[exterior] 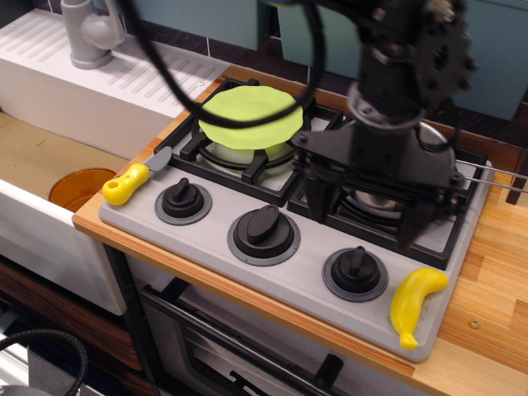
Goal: End effector reaching banana
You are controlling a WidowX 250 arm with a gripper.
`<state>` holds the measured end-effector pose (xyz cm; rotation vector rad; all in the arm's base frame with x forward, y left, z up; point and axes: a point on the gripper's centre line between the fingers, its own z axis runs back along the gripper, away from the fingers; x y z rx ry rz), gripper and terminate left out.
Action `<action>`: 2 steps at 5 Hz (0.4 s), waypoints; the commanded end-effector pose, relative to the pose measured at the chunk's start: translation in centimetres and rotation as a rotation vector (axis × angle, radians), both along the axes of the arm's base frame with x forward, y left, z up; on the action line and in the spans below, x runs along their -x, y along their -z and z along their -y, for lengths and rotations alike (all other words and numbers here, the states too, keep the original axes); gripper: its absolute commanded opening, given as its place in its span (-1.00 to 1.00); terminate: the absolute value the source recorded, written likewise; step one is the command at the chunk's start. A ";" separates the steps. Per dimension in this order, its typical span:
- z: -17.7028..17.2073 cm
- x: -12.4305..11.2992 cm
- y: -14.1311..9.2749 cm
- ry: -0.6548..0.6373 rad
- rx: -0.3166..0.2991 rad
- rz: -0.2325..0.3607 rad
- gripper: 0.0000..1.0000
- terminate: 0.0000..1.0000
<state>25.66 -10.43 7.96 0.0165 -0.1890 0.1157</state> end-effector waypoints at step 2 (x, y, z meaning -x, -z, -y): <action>3.9 -1.3 0.1 -0.014 0.018 0.051 1.00 -1.00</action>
